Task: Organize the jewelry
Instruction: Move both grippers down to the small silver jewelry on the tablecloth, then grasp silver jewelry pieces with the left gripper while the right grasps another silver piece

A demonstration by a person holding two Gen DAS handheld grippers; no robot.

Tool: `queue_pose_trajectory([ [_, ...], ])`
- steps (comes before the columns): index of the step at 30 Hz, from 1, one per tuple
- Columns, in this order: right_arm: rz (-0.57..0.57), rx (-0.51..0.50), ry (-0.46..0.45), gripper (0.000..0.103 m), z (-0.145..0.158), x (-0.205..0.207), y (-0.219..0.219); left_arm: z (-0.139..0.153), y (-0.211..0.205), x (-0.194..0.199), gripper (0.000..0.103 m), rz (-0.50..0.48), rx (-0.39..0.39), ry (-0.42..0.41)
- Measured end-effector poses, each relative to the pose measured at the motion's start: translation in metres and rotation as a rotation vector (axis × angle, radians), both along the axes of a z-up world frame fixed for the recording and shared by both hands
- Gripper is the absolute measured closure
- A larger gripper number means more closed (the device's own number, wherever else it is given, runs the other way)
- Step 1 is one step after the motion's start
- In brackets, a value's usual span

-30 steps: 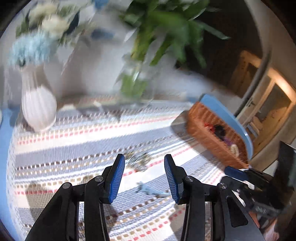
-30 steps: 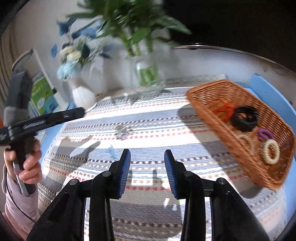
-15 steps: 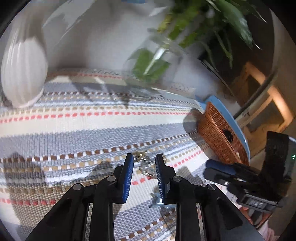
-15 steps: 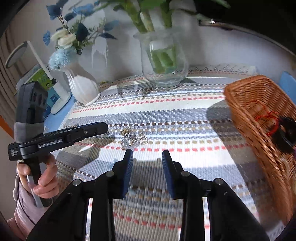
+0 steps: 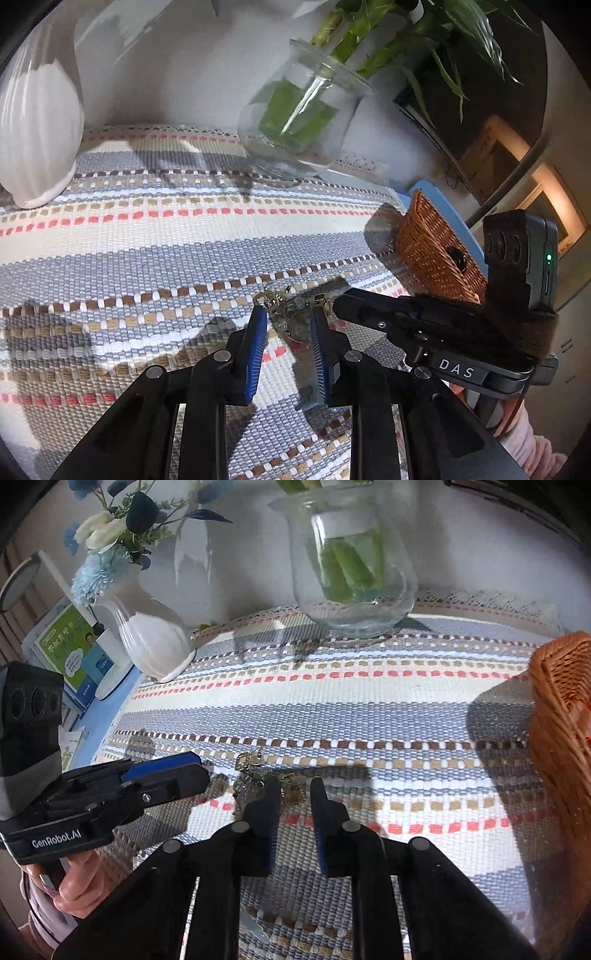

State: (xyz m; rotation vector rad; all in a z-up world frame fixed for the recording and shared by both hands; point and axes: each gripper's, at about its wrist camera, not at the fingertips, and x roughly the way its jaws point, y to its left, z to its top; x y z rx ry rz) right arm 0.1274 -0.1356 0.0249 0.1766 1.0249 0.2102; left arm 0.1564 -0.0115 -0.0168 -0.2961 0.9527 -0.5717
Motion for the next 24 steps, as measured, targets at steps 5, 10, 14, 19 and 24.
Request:
queue_pose_trajectory([
  [5,0.003,0.005,-0.008,0.084,0.0,0.0,0.003,0.008,-0.004,-0.007,0.079,-0.085,-0.02,-0.007],
  [10,-0.023,0.001,0.014,0.084,-0.009,0.006,-0.002,0.013,-0.014,-0.018,0.079,-0.135,0.061,-0.032],
  [14,-0.027,0.029,0.015,0.084,-0.011,0.008,-0.004,0.0,-0.016,-0.008,0.079,-0.094,0.076,0.01],
  [19,-0.015,-0.035,-0.001,0.084,-0.011,0.01,0.006,-0.012,-0.025,0.002,0.079,-0.065,0.073,0.028],
  [24,-0.007,-0.075,-0.014,0.084,-0.012,0.009,0.01,-0.012,-0.034,0.0,0.079,-0.053,0.115,-0.005],
])
